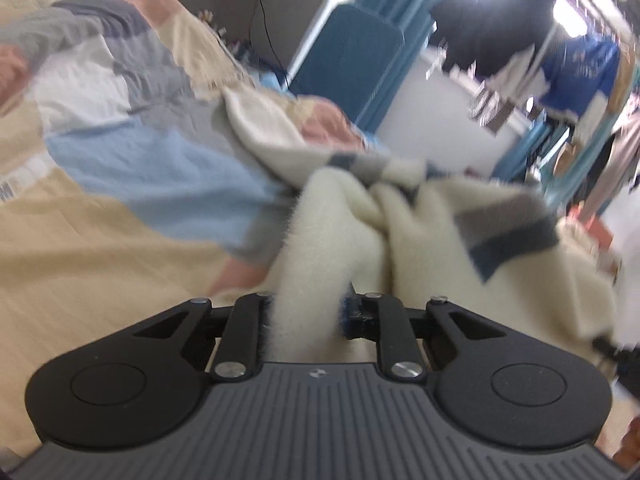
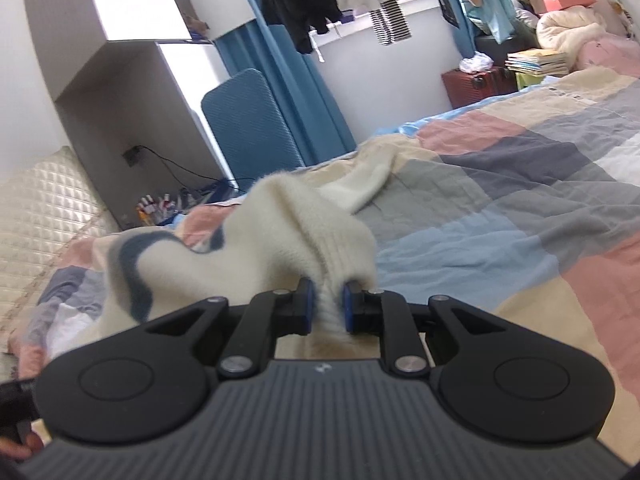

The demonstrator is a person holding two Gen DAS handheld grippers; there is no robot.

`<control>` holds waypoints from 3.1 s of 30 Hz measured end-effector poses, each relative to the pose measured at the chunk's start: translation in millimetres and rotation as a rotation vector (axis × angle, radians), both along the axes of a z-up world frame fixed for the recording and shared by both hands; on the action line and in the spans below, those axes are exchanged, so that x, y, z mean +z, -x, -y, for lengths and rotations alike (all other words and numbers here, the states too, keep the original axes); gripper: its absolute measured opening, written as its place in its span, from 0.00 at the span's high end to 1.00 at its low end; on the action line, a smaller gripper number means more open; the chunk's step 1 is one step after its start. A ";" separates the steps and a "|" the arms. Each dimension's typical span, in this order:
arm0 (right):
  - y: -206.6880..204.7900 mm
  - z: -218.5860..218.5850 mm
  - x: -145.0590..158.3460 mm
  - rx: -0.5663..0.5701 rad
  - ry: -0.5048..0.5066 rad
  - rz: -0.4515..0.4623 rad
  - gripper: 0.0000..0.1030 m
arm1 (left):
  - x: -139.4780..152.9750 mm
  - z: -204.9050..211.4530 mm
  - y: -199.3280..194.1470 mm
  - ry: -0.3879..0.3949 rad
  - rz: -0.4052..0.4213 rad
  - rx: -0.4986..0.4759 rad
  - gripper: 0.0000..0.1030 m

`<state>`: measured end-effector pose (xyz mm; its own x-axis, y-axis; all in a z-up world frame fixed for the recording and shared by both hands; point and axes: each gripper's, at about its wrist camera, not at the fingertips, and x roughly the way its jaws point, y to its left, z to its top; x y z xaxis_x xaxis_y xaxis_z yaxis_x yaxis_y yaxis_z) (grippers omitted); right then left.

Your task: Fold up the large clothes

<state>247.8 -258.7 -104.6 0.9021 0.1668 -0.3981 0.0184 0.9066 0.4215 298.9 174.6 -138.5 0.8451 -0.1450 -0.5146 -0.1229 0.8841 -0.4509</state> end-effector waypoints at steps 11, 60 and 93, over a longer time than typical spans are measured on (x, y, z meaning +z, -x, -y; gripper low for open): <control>4.9 -21.2 -6.5 0.263 -0.164 -0.002 0.83 | 48.9 -50.0 34.7 0.113 0.237 0.091 0.80; 21.4 -122.9 -29.3 0.455 -0.065 -0.190 0.79 | -39.3 -8.2 32.6 0.442 -0.255 -0.148 0.50; 13.8 -30.0 -11.7 0.231 -0.367 -0.128 0.47 | -33.9 22.4 31.8 0.369 -0.169 -0.236 0.50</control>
<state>234.0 -228.7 -116.3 0.7721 0.5086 -0.3811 -0.0938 0.6843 0.7232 267.1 152.2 -172.4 0.6757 -0.5222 -0.5203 -0.0365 0.6813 -0.7311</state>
